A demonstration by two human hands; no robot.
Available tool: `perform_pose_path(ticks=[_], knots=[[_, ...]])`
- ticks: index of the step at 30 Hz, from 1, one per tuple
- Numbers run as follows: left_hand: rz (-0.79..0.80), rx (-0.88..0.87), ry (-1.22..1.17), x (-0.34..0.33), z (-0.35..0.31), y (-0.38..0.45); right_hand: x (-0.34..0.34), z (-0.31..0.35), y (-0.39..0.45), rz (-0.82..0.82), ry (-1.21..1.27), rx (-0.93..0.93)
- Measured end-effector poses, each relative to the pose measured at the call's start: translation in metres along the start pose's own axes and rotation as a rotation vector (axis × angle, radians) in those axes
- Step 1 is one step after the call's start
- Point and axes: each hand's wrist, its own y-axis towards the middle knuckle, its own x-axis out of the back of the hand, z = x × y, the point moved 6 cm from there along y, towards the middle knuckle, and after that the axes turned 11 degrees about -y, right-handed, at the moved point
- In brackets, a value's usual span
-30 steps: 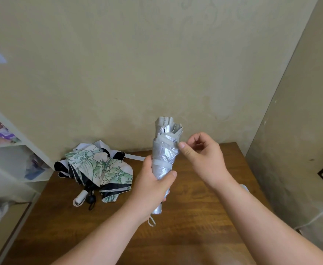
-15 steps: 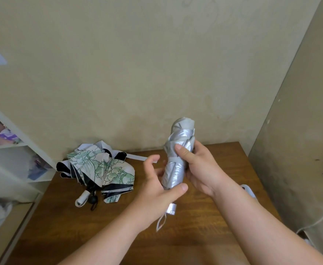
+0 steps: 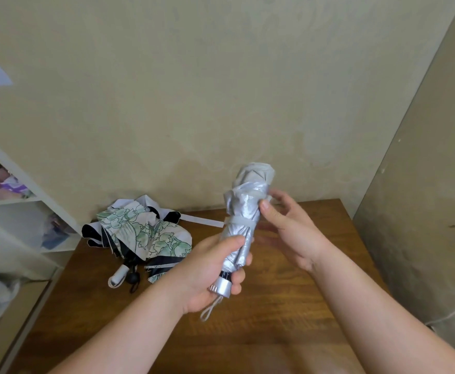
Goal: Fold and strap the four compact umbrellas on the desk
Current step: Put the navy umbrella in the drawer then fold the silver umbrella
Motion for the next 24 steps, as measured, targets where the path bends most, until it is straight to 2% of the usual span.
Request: perform_pose_path(ticks=[2,3,5,7,10,14,19,21,24], knots=[[-0.096,-0.110,0.219,0.013,-0.010,0.003,0.025,0.011,-0.001,-0.343,-0.343,0.100],[-0.130,-0.144,0.322,0.019,-0.013,0.003,0.031,0.023,-0.004,-0.435,-0.487,0.223],[-0.185,-0.185,0.480,0.027,-0.017,0.003,0.027,0.045,-0.009,-0.387,-0.684,0.507],[-0.213,-0.210,0.575,0.031,-0.018,0.002,0.013,0.055,-0.009,-0.231,-0.819,0.648],[-0.221,-0.222,0.624,0.029,-0.015,0.001,0.003,0.053,-0.002,-0.130,-0.978,0.574],[-0.277,-0.280,0.690,0.029,-0.015,0.000,0.001,0.049,-0.001,-0.157,-1.068,0.527],[-0.340,-0.381,0.977,0.033,-0.018,-0.005,-0.002,0.051,-0.003,-0.286,-0.982,0.548],[-0.356,-0.434,1.122,0.028,-0.021,-0.008,0.002,0.048,-0.002,-0.364,-0.946,0.483],[-0.409,-0.490,1.260,0.025,-0.027,-0.009,0.003,0.040,-0.003,-0.396,-0.893,0.378]])
